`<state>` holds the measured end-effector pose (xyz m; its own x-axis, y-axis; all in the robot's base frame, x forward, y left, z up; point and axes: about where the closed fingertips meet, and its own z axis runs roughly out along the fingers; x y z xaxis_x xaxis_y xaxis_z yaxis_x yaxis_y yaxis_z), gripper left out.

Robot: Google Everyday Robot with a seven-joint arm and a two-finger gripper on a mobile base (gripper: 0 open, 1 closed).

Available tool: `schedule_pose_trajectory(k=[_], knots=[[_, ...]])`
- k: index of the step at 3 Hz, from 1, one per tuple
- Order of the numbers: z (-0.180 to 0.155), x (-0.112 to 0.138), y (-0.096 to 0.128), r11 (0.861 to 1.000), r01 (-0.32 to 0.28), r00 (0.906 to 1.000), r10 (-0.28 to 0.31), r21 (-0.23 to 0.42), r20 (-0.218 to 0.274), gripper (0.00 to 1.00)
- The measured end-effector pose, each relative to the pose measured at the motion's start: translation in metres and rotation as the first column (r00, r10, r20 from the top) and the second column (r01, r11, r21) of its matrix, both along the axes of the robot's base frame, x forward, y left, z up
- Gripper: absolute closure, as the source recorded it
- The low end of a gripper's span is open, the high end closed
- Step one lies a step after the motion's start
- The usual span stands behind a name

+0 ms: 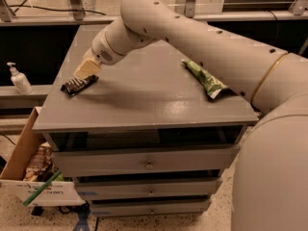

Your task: Pick rxbar chocolate

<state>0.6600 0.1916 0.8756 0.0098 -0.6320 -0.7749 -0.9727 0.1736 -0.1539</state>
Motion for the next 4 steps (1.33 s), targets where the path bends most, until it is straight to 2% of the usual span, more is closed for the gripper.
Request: schedule_pose_trajectory(k=[1, 3, 4], knots=[[-0.012, 0.009, 0.003, 0.999, 0.019, 0.9996, -0.020, -0.042, -0.021, 0.00], [-0.029, 0.013, 0.012, 0.997, 0.026, 0.9982, -0.030, -0.073, -0.052, 0.00], [-0.035, 0.012, 0.018, 0.997, 0.020, 0.9978, -0.024, -0.076, -0.061, 0.07]])
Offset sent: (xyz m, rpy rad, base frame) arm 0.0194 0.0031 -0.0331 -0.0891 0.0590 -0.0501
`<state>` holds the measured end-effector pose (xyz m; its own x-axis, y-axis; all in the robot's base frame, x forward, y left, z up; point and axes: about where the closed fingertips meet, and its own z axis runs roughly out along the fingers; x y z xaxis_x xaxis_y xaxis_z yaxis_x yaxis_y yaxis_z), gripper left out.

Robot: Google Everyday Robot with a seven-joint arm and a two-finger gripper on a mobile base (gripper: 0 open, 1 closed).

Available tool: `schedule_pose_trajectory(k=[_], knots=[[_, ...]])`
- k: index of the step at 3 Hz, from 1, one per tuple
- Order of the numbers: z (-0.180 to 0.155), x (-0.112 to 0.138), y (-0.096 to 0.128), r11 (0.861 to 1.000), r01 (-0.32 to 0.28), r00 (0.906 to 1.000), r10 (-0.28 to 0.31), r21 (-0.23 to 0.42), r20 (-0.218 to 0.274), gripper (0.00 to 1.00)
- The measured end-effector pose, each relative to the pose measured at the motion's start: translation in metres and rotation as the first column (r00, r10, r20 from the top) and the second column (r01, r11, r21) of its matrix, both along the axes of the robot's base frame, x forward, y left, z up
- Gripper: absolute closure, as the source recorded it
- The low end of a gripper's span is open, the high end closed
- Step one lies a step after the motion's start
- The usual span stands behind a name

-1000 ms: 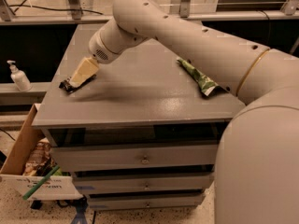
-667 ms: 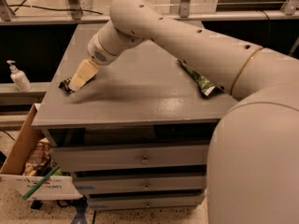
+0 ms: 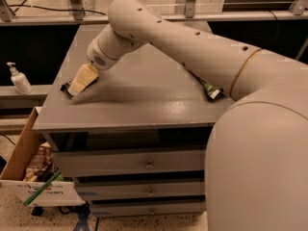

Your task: Pick rxbar chocolate

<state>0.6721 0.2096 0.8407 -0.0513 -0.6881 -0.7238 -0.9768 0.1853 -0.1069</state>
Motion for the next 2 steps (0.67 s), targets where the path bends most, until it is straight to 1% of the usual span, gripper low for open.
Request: schedule_pose_trajectory(k=[2], knots=[[-0.0127, -0.0046, 0.0020, 1.000, 0.001, 0.9998, -0.001, -0.001, -0.020, 0.54]])
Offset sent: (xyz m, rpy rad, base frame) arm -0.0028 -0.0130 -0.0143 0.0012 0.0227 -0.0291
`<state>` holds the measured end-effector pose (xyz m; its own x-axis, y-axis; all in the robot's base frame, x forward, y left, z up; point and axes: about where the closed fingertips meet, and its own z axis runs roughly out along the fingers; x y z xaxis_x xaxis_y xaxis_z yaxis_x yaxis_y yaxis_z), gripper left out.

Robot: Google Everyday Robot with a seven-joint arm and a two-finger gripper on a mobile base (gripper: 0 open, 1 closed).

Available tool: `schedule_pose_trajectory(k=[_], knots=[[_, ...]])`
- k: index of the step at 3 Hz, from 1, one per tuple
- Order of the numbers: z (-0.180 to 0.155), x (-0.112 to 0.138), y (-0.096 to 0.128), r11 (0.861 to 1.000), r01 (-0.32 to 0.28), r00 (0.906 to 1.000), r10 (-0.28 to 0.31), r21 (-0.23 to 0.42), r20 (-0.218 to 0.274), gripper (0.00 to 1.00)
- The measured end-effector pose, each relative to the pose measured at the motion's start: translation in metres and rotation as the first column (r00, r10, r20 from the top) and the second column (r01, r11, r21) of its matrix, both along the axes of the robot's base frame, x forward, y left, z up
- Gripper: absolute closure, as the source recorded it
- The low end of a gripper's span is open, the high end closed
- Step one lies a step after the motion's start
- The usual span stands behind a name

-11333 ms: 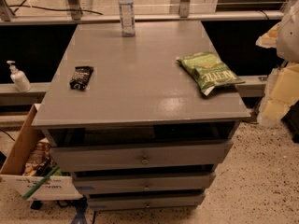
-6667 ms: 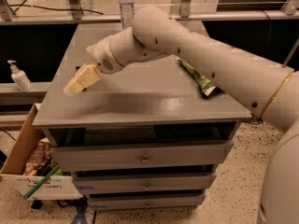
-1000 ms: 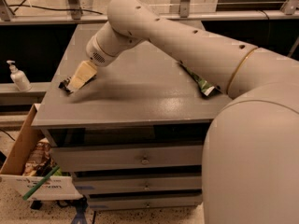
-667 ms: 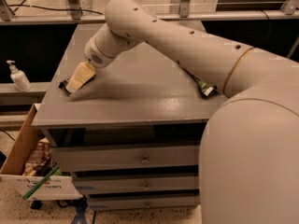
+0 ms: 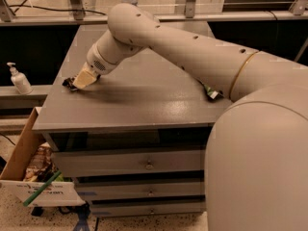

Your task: Pick rxbar chocolate

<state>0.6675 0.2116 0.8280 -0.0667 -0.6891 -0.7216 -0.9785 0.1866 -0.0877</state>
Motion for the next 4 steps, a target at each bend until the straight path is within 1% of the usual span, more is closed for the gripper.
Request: schedule_pose_trajectory(k=[2, 3, 4], knots=[[0.000, -0.001, -0.014, 1.000, 0.023, 0.9997, -0.023, 0.007, 0.001, 1.00], [0.008, -0.001, -0.023, 0.999, 0.037, 0.9992, -0.038, 0.024, 0.013, 1.00], [0.038, -0.004, -0.041, 0.994, 0.057, 0.9964, -0.062, 0.089, 0.057, 1.00]])
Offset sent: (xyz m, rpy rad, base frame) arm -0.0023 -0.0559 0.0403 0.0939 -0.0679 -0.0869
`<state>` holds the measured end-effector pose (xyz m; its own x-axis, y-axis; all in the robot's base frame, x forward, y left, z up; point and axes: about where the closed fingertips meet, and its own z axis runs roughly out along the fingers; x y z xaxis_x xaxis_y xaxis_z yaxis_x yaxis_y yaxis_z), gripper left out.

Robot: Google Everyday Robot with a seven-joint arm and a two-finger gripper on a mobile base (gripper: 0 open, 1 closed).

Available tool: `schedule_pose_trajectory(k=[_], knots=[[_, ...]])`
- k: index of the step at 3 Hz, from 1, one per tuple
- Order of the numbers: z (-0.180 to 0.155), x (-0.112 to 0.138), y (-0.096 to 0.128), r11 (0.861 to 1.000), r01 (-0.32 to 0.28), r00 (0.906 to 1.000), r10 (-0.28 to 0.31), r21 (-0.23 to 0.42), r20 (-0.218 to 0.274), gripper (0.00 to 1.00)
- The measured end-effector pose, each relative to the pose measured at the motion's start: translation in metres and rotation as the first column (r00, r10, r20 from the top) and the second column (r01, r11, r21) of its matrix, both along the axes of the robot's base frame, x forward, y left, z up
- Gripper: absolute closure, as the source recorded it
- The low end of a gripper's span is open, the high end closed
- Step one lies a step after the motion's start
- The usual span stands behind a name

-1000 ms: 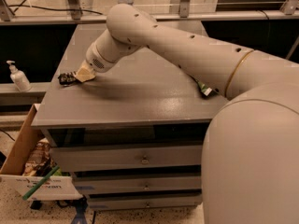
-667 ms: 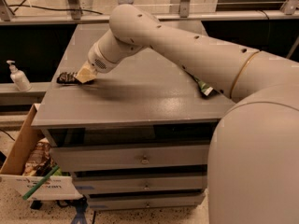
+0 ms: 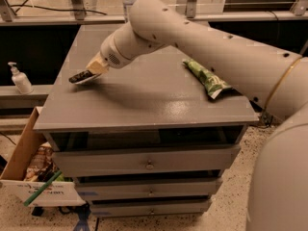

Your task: Pick rxbar chocolate

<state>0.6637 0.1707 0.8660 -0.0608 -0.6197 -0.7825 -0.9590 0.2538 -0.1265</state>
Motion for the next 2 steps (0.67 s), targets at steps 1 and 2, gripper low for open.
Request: schedule_pose_trajectory(k=[1, 2], knots=[[0.040, -0.005, -0.024, 0.997, 0.014, 0.9980, -0.019, 0.074, 0.060, 1.00], [0.070, -0.010, -0.041, 0.993, 0.021, 0.9941, -0.033, 0.117, 0.103, 1.00]])
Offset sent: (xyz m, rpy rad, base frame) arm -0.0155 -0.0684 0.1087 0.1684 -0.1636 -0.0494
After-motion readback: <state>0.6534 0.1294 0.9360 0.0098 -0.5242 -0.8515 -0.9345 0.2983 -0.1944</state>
